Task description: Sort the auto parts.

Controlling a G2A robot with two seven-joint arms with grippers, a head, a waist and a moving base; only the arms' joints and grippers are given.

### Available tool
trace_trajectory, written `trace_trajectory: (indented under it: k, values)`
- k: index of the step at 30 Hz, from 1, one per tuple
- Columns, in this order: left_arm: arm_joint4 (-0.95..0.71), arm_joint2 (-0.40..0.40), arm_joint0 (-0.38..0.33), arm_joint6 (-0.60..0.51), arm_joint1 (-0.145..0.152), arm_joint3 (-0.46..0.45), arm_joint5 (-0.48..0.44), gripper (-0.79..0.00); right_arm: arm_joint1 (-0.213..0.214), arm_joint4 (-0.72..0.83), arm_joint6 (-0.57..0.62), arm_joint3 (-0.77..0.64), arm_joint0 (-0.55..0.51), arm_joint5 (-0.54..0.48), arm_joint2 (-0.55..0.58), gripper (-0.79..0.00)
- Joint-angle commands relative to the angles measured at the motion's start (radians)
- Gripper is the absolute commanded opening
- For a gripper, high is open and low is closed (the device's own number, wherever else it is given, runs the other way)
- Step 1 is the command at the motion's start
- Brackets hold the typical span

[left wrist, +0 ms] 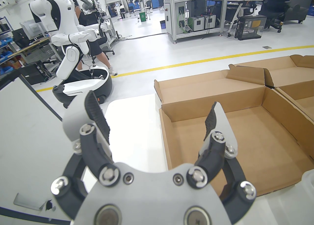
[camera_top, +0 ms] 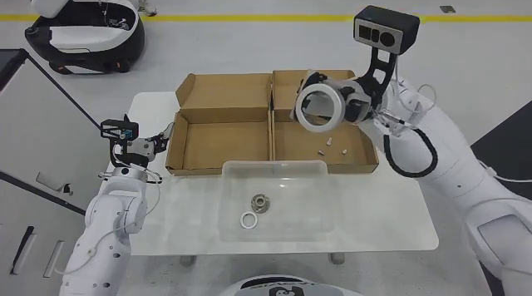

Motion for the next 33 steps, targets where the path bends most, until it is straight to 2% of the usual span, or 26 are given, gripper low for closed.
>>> trace_trajectory:
  k: [1, 10, 23, 27, 33]
  values:
    - [0.0, 0.0, 0.0, 0.0, 0.0, 0.0, 0.0, 0.0, -0.014, 0.032, 0.0, -0.001, 0.018, 0.0, -0.009, -0.785]
    - [0.0, 0.0, 0.0, 0.0, 0.0, 0.0, 0.0, 0.0, -0.067, 0.142, 0.0, -0.021, 0.064, 0.0, -0.033, -0.785]
    - [0.0, 0.0, 0.0, 0.0, 0.0, 0.0, 0.0, 0.0, -0.126, 0.293, 0.019, -0.081, 0.021, 0.019, 0.016, -0.785]
    - [0.0, 0.0, 0.0, 0.0, 0.0, 0.0, 0.0, 0.0, -0.139, 0.252, 0.06, -0.065, 0.011, 0.06, 0.051, -0.785]
    - [0.0, 0.0, 0.0, 0.0, 0.0, 0.0, 0.0, 0.0, -0.144, 0.061, 0.1, 0.007, 0.009, 0.1, 0.085, -0.785]
